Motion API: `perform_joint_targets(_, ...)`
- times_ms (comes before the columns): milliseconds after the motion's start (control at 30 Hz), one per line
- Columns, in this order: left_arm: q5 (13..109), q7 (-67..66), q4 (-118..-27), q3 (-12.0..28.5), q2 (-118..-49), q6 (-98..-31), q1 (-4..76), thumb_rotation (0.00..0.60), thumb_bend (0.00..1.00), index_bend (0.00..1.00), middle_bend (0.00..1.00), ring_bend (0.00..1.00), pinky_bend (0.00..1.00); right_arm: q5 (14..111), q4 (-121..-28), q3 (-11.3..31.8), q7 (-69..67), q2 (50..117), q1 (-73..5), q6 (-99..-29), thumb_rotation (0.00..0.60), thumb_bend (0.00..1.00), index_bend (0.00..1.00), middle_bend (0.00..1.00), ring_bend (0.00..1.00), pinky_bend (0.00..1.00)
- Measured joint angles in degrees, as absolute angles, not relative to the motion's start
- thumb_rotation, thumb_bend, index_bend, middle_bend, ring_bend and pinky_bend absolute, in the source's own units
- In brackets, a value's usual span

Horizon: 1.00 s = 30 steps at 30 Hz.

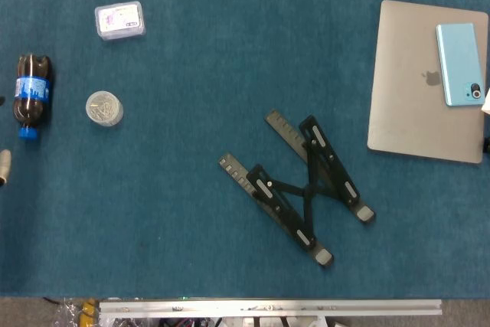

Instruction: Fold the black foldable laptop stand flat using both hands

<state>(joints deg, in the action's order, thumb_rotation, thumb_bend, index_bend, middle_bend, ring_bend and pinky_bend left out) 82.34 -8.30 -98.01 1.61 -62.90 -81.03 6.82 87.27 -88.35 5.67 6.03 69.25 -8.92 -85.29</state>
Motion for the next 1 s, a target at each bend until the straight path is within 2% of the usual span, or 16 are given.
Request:
perform_joint_targets(333,82.4,-8.2,-98.2,1.7,-62.8,-80.9,6.9,0.6,0.41,0.13,0.1,0.11,0.07,88.3,-88.7,5.4,3.2,68.9,-9.5,-84.7,0.6,0.01,0.0,0.07,0.0,0.13)
perform_joint_targets(600,82.2,-8.3,-98.7,1.9,-62.5,-79.9,7.6,0.6,0.41,0.13,0.1,0.11,0.07,90.1,-90.3,5.2,-0.2,67.9,-12.1,-81.5,0.6,0.01,0.0,0.07,0.0,0.13)
perform_joint_targets(1000,81.8,-7.6,-99.1,2.0,-61.7,-79.8,7.6,0.6,0.41,0.13,0.1,0.11,0.07,93.6,-96.0,4.8,-18.7,66.4,-19.5,-72.5,0.6,0.01,0.0,0.07,0.0,0.13)
